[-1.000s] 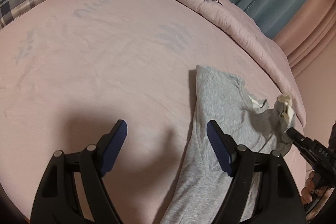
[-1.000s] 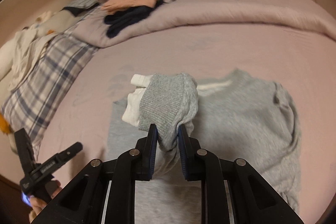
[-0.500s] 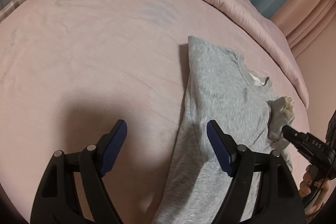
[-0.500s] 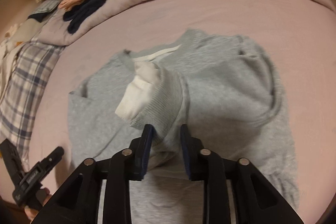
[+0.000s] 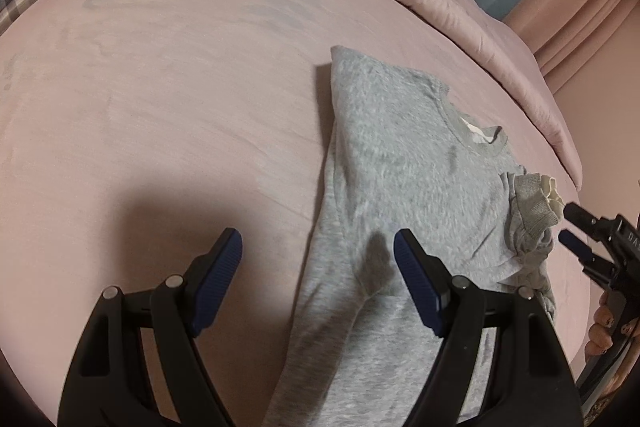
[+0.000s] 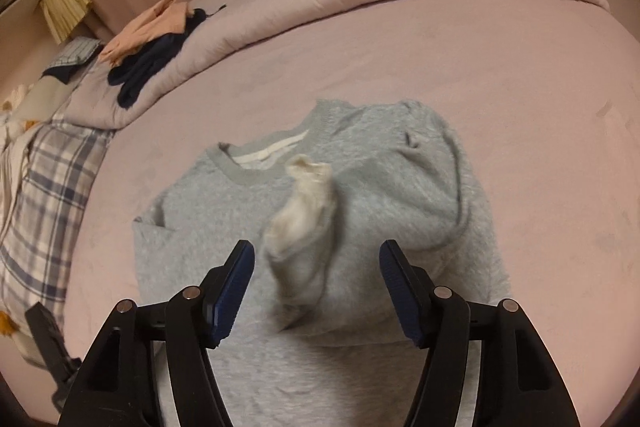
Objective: Fold small clothes
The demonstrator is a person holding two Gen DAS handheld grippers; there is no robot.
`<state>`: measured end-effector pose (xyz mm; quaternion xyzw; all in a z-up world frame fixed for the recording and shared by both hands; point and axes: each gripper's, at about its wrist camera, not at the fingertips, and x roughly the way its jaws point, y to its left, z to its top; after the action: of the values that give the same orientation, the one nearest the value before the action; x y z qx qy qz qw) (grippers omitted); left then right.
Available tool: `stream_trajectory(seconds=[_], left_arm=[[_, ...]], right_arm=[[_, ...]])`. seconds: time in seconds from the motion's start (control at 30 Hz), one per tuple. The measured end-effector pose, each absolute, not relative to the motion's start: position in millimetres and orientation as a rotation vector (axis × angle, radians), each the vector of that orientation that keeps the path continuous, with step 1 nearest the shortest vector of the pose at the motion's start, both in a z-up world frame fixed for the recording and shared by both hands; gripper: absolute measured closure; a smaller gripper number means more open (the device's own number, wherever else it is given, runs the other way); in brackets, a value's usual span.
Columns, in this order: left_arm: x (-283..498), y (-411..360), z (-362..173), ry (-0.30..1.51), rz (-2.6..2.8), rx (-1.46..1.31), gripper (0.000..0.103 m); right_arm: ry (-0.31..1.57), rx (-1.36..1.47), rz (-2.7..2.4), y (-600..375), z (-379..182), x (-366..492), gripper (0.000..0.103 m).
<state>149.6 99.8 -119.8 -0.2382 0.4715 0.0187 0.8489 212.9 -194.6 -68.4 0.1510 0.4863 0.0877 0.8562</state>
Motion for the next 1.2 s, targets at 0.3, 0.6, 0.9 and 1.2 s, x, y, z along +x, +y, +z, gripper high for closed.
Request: stream_trajectory(seconds=[0.3,0.6,0.9,1.2], left_arm=[[150.0,90.0,-120.2,1.000,0.021,-0.479,0.025],[149.4,86.4,-119.8,1.002,0.013,-0.475,0.025],[150.6,82.4,-123.5,1.012,0.020,-0.455,0.025],[150.9,81.3,-124.9,1.017,0.018,-0.448,0.025]], right_arm=[[1.053,0.234,0.143,-172.5,-82.8,228.5,0.033],[1.032,0.126,0.106,-180.4,-95.5,231.8,0.087],[0.879,0.188,0.147,-199.8,-49.9,213.0,0.091],[0.923,0.160,0.095,-207.2,-69.2,221.5,0.091]])
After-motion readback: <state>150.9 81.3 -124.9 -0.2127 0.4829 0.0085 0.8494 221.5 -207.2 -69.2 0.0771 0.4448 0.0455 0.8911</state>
